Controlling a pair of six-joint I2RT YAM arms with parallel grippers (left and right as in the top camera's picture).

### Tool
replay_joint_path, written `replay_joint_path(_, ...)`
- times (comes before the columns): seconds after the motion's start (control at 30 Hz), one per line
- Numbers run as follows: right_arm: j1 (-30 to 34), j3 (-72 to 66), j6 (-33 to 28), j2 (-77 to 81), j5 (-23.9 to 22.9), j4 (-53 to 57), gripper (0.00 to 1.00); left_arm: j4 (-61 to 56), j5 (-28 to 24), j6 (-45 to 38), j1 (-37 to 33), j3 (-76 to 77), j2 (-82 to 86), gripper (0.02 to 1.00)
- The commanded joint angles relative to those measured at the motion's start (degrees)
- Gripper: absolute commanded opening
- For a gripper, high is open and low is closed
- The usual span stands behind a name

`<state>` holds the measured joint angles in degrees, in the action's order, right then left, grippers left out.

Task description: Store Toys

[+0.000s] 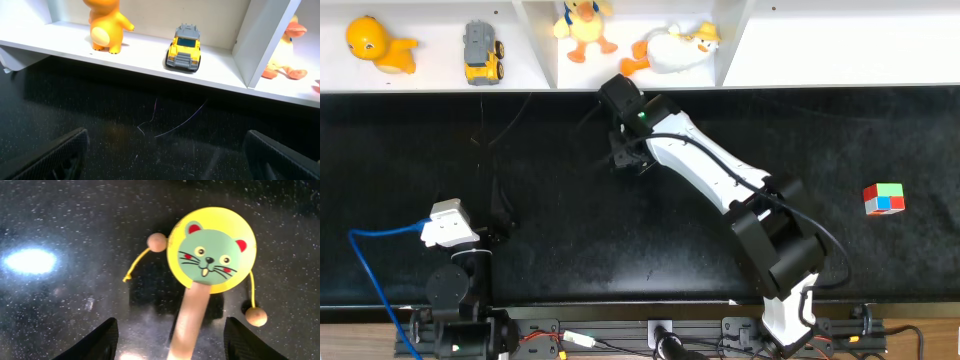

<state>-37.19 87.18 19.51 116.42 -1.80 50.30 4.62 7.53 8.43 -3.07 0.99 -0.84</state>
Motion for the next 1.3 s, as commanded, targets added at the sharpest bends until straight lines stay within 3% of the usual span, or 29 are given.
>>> replay_joint_path(0.03,1.40,-0.94,0.17,0.52,2.01,-0.94,0.581,-0.35,-0.59,-1.09,0.15,-0.52,0.68,0.998)
replay_joint_path(0.43,1.60,-5.05,0.20,0.59,2.89,-2.84,0.752,-0.35,-0.59,-1.09,0.15,-0.52,0.68,0.998)
replay_joint_path(0.63,1.60,-5.53,0.20,0.59,2.86,-2.82,0.408,-0.35,-0.59,-1.09,0.15,-0.52,0.68,0.998)
replay_joint_path(0.83,1.60,-5.53,0.22,0.59,3.10,-2.60,0.226,-0.35,-0.59,-1.09,0.15,-0.52,0.68,0.998)
replay_joint_path(1.1,1.60,-5.53,0.24,0.59,5.44,-2.34,0.049,-0.35,-0.59,-1.09,0.15,-0.52,0.68,0.996)
replay_joint_path(1.3,1.60,-4.68,0.22,0.57,7.19,-1.27,0.045,-0.35,-0.59,-1.09,0.15,-0.52,0.68,0.998)
